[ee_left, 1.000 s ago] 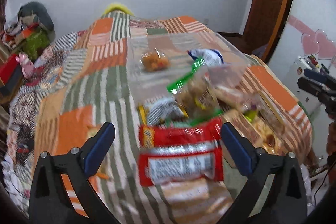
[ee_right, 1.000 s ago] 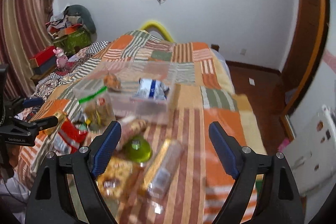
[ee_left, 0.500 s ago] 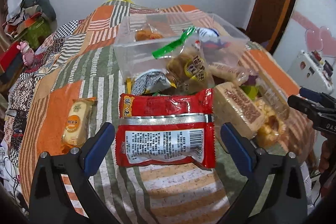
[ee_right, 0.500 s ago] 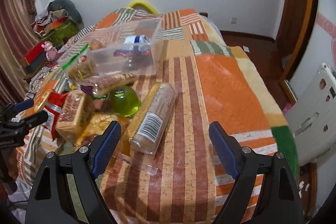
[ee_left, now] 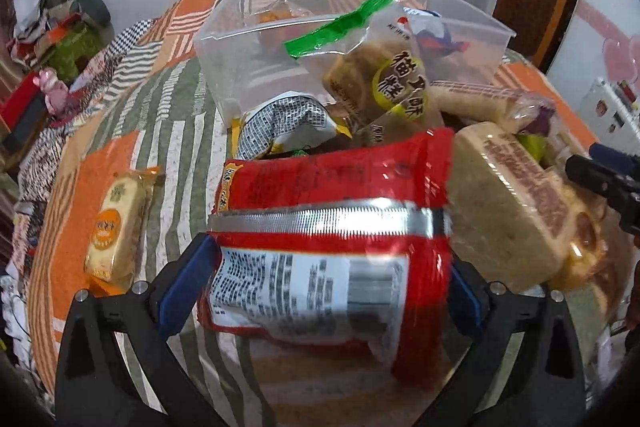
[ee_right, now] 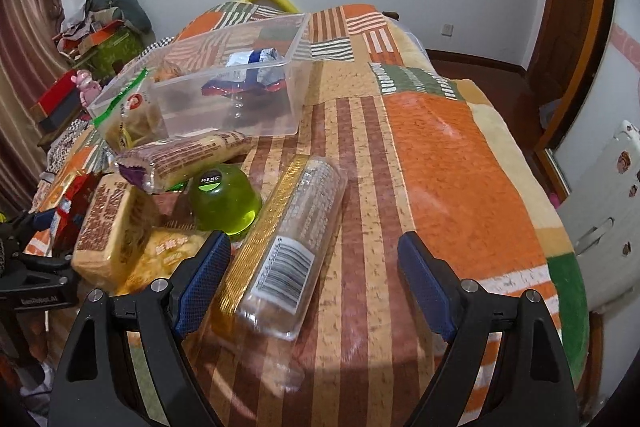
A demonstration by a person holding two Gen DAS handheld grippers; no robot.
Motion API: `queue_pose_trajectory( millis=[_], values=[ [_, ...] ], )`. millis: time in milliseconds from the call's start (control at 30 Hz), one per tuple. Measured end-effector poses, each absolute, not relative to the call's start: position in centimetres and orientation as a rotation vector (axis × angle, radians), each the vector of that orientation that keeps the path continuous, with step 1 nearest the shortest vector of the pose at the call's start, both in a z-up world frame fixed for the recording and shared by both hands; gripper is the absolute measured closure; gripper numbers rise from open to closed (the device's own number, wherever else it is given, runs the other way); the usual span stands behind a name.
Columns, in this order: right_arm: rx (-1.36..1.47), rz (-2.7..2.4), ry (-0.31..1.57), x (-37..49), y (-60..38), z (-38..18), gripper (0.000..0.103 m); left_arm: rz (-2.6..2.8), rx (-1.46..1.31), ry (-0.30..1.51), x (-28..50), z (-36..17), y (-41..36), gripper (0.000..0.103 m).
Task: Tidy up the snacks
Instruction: 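Grasp red snack bag with left gripper while right gripper grasps wrapped roll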
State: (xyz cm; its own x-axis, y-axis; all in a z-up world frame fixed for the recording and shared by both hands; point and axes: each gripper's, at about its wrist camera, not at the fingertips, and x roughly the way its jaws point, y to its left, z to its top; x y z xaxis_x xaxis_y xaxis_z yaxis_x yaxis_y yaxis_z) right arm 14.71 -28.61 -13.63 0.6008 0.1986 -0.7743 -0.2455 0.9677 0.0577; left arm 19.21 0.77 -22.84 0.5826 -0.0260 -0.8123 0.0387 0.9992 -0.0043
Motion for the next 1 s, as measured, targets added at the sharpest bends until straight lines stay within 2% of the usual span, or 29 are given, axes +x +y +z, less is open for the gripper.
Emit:
queue_pose_trajectory(
  millis=[167, 300, 400, 467, 567, 600, 733, 767, 800, 1000],
  values=[
    [-0.048, 0.250, 0.908, 15.5, -28.4, -14.6, 0.020, -0.035, -0.052, 0.919, 19.4, -22.9, 1.9, 0.000],
    [-0.050, 0.249, 0.911, 15.7, -28.2, -14.9, 0.023, -0.033, -0.066, 0.917, 19.7, -22.7, 2.7, 0.012],
    [-0.059, 0.270, 0.920, 15.8, -27.9, -14.9, 0.036, -0.038, -0.055, 0.910, 19.4, -22.6, 2.8, 0.018],
    [-0.065, 0.284, 0.922, 15.9, -27.7, -14.9, 0.053, -0.038, -0.044, 0.907, 19.3, -22.5, 2.6, 0.021],
    [-0.069, 0.283, 0.923, 16.1, -27.4, -14.9, 0.066, -0.036, -0.027, 0.894, 19.0, -22.0, 2.3, 0.031],
    [-0.064, 0.281, 0.923, 16.0, -27.5, -14.8, 0.067, -0.037, -0.023, 0.890, 18.8, -21.8, 2.2, 0.037],
    [-0.030, 0.293, 0.923, 16.0, -28.0, -14.5, 0.069, -0.055, -0.005, 0.868, 18.1, -20.9, 2.3, 0.051],
    [-0.022, 0.296, 0.920, 15.9, -28.2, -14.3, 0.069, -0.054, -0.005, 0.865, 17.9, -20.8, 2.4, 0.060],
    [-0.020, 0.296, 0.918, 15.8, -28.2, -14.2, 0.069, -0.049, -0.007, 0.860, 17.8, -20.5, 2.6, 0.065],
    [-0.011, 0.298, 0.882, 15.2, -28.8, -12.9, 0.069, -0.021, -0.025, 0.841, 17.2, -19.1, 3.8, 0.075]
  ],
)
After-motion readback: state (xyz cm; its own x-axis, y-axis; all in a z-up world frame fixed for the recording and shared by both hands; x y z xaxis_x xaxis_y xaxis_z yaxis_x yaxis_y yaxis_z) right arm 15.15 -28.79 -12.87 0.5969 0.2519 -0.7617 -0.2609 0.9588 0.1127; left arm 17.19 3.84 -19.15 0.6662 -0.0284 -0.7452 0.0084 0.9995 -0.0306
